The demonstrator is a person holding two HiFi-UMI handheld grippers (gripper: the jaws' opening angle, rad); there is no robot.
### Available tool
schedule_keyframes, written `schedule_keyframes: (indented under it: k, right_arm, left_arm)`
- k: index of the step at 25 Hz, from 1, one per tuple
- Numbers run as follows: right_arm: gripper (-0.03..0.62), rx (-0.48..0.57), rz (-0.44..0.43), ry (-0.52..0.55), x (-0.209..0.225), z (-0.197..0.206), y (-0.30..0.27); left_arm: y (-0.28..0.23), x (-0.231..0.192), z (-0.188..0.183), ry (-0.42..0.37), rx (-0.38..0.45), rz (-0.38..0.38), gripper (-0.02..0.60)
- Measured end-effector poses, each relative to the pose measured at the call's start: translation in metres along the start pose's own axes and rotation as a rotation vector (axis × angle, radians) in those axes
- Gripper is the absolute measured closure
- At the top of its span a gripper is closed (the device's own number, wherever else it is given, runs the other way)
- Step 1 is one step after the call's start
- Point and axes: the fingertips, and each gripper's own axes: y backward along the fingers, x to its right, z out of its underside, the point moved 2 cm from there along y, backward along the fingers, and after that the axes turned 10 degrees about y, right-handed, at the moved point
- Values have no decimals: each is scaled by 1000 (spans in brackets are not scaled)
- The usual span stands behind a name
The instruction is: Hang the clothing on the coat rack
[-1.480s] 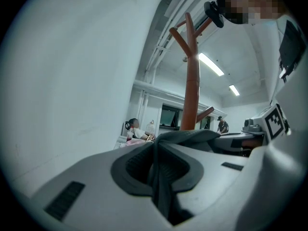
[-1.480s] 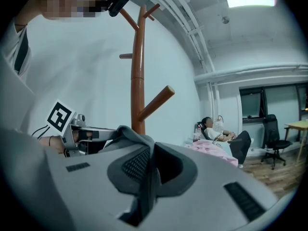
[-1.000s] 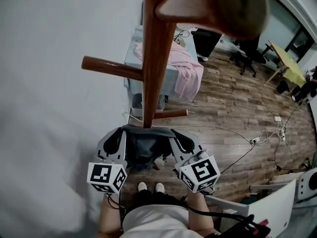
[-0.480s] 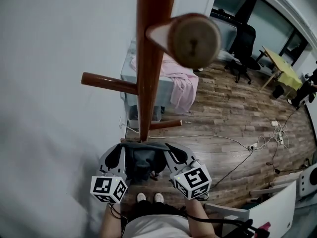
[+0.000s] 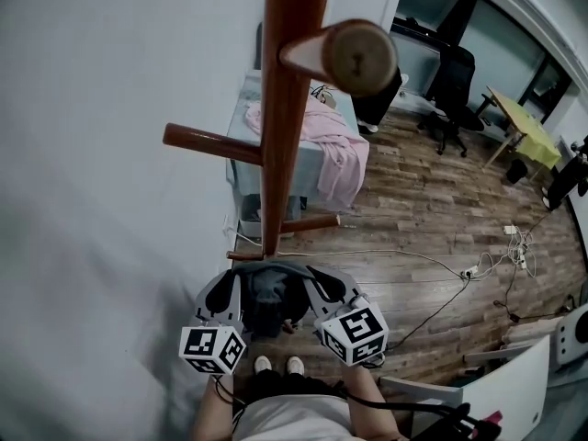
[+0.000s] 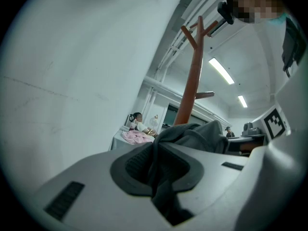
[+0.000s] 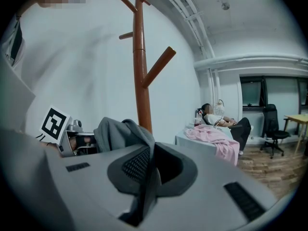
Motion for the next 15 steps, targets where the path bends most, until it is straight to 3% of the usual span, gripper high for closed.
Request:
schedule_keyframes:
  k: [5,7,11,15]
  right_arm:
    - [568,-5,-24,-22,-6,2,8]
    - [568,1,-29,-25,-8,4,8]
    - [568,-1,-50,-31,-11,7,5]
    - [568,5,-84,-69,-17,10,-2]
  left_arm:
    - [7,8,16,-21,-65,-16,532]
    - [8,10,24,-51,-90,2,532]
    - [8,12,33,-25,-103,31,532]
    - [11,13,41,-77,-121,92,529]
